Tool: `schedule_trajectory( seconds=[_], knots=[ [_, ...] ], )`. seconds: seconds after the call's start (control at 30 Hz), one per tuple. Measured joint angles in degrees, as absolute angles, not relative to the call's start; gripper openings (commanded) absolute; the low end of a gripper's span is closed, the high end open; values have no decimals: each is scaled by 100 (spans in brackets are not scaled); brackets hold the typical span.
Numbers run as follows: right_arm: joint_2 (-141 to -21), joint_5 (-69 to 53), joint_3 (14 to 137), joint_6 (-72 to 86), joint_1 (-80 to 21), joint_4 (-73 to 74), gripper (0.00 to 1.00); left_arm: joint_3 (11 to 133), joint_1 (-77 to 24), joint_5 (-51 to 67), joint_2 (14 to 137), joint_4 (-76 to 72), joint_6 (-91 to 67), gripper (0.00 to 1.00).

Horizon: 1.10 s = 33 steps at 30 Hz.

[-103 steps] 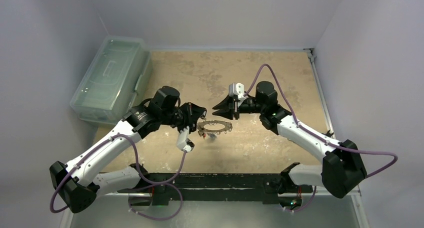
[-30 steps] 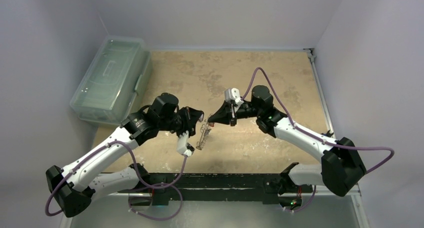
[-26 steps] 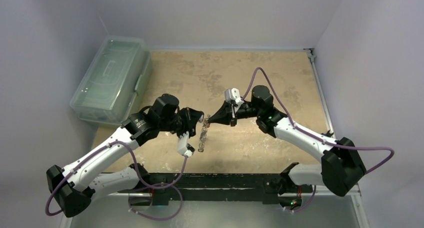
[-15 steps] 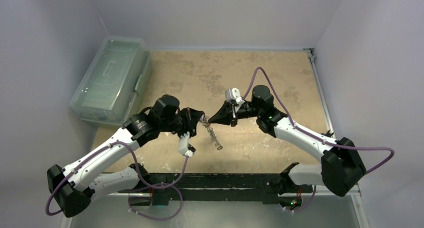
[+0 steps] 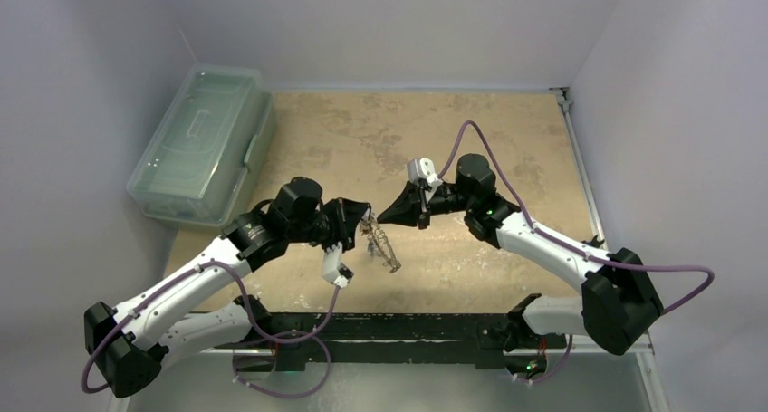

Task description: Remove the keys from the keyring

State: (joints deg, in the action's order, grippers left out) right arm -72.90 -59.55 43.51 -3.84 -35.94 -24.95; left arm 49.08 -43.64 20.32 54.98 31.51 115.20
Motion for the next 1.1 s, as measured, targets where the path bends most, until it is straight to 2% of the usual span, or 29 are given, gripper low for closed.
schedule_trajectory(
  seconds=[1.1],
  knots=[
    [-7293,-5935,4272,121,-3557,-2746,0,3522,-4392,1848,4936,1092,11751,0]
  ],
)
